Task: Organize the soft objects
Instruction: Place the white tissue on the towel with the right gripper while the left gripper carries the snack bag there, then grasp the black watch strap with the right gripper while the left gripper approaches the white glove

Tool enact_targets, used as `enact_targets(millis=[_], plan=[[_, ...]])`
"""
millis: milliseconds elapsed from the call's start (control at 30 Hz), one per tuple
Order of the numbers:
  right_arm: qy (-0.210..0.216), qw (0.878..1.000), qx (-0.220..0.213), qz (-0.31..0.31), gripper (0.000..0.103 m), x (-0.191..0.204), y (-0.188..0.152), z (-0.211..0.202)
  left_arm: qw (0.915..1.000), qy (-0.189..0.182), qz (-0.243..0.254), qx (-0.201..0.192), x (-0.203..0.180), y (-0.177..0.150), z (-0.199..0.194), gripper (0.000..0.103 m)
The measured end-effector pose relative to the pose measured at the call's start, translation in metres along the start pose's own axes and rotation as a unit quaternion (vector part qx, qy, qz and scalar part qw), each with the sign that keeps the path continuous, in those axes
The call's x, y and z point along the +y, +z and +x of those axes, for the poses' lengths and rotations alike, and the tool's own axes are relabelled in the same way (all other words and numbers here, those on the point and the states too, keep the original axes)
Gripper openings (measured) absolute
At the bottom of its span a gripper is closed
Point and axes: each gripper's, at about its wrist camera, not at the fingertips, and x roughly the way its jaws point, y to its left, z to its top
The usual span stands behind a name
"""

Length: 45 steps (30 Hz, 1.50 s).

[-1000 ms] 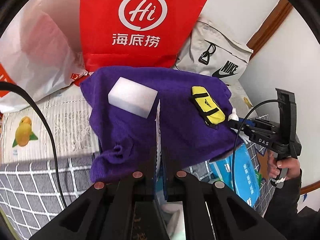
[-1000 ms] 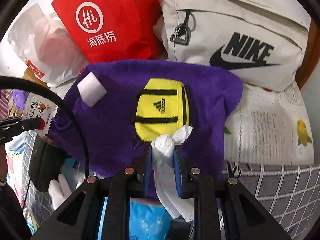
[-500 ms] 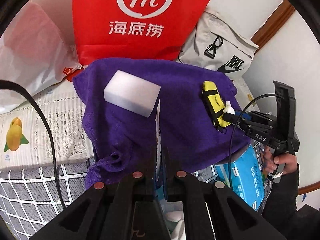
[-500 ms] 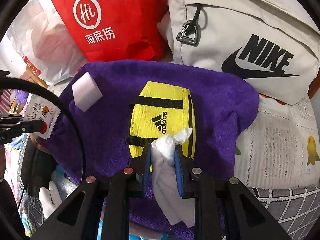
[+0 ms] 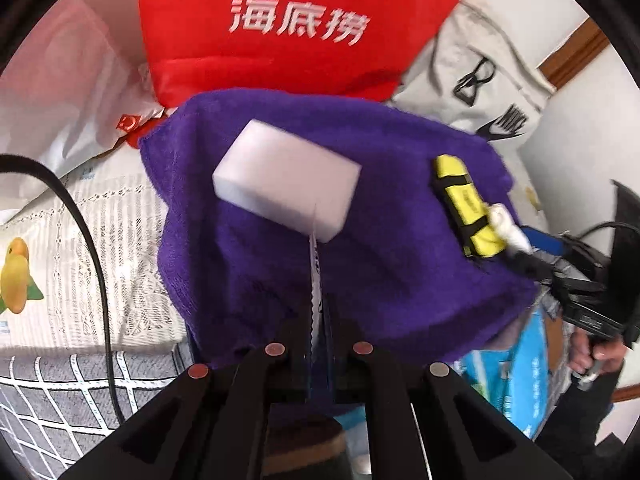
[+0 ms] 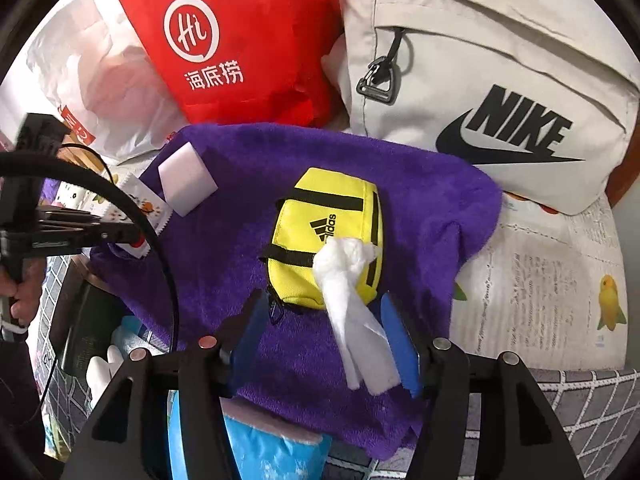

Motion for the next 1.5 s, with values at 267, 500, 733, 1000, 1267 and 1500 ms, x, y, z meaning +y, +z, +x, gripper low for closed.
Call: enact_targets(millis=[267, 500, 733, 1000, 1267, 1500], plan=[[-0.01, 1.0, -0.011, -0.005, 0.059, 0.004, -0.001, -0.015, 0.9995, 0.02, 0.007, 0.022, -0.006, 0.007, 0.013, 0.05], [-0.015, 0.999, -0.037, 0.003, 0.06, 0.002, -0.017, -0.049, 0.9986, 0.048, 0.009, 0.022, -0.011, 0.011, 0.004, 0.069], [-0.013, 0.999, -0.042, 0.02, 0.06, 0.0, -0.048, -0.074, 0.9952, 0.097, 0.008, 0.004, -0.006, 0.005, -0.026, 0.069], [-0.014, 0.998, -0.038, 0.05, 0.06, -0.008, -0.088, -0.096, 0.9951, 0.097, -0.007, -0.017, 0.003, -0.017, -0.066, 0.069], [-0.016, 0.997, -0.03, 0.073, 0.06, -0.017, -0.131, -0.102, 0.9949, 0.085, -0.04, -0.038, 0.017, -0.065, -0.095, 0.069], [-0.021, 0.998, 0.012, 0.053, 0.06, -0.017, -0.165, -0.084, 0.997, 0.063, -0.032, -0.031, 0.004, -0.108, -0.107, 0.069]])
